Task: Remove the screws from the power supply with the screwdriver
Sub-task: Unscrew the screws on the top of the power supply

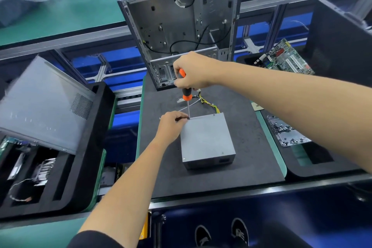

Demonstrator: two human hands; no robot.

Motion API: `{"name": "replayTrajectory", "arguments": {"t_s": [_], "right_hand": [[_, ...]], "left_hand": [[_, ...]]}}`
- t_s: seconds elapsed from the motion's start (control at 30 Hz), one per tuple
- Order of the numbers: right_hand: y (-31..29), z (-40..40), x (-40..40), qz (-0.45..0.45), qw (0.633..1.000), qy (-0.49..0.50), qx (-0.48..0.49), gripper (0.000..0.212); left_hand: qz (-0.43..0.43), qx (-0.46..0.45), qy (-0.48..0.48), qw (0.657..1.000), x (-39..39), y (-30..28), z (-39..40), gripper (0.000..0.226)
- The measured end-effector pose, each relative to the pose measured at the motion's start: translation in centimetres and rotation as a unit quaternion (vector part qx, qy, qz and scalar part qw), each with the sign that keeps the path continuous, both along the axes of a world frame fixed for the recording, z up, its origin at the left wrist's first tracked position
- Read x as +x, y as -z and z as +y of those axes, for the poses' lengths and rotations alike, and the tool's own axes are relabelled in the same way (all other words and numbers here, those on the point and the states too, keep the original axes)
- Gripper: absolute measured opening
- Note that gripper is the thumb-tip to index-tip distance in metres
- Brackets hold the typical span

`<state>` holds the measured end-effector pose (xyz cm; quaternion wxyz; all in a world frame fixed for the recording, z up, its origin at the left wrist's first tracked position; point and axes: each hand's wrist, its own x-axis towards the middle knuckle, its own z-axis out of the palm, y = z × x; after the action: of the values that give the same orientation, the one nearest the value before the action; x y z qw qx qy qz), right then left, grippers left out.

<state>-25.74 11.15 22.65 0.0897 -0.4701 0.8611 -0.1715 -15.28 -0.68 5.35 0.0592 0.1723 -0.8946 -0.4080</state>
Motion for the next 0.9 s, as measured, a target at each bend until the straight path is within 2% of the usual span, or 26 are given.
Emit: {"name": "replayTrajectory", "arguments": {"t_s": [0.4,0.53,0.6,0.67,0.73,0.8,0.9], "right_hand": [[0.2,0.2,0.3,0.004,1.0,0.008,-0.002,0.019],[-0.4,-0.1,0.1,0.0,0.998,-0.023,0.063,0.017],[-1.2,-0.5,-0.1,-0.017,0.992,-0.064,0.105,0.005],[-1.7,-0.9,-0.1,-0.058,0.988,-0.07,0.126,0.008],[-1.8,-1.1,-0.3,-0.106,0.987,-0.041,0.111,0.01],[-1.6,-0.9,-0.6,-0.112,0.989,0.0,0.099,0.004],[-1.6,-0.3,-1.2,-0.014,0.984,0.049,0.173,0.037]], "left_hand": [[0.011,-0.016,-0.006,1.0,0.0,0.1,0.3,0.015],[0.013,-0.015,-0.007,1.0,0.0,0.1,0.4,0.015],[0.015,-0.011,-0.01,1.0,-0.1,0.2,0.5,0.015],[0.013,-0.007,-0.014,1.0,-0.1,0.2,0.6,0.014],[0.011,-0.001,-0.019,1.0,-0.1,0.2,0.6,0.014],[0.01,0.009,-0.022,1.0,-0.1,0.2,0.5,0.014],[0.002,0.017,-0.021,1.0,-0.1,0.2,0.4,0.014]]}}
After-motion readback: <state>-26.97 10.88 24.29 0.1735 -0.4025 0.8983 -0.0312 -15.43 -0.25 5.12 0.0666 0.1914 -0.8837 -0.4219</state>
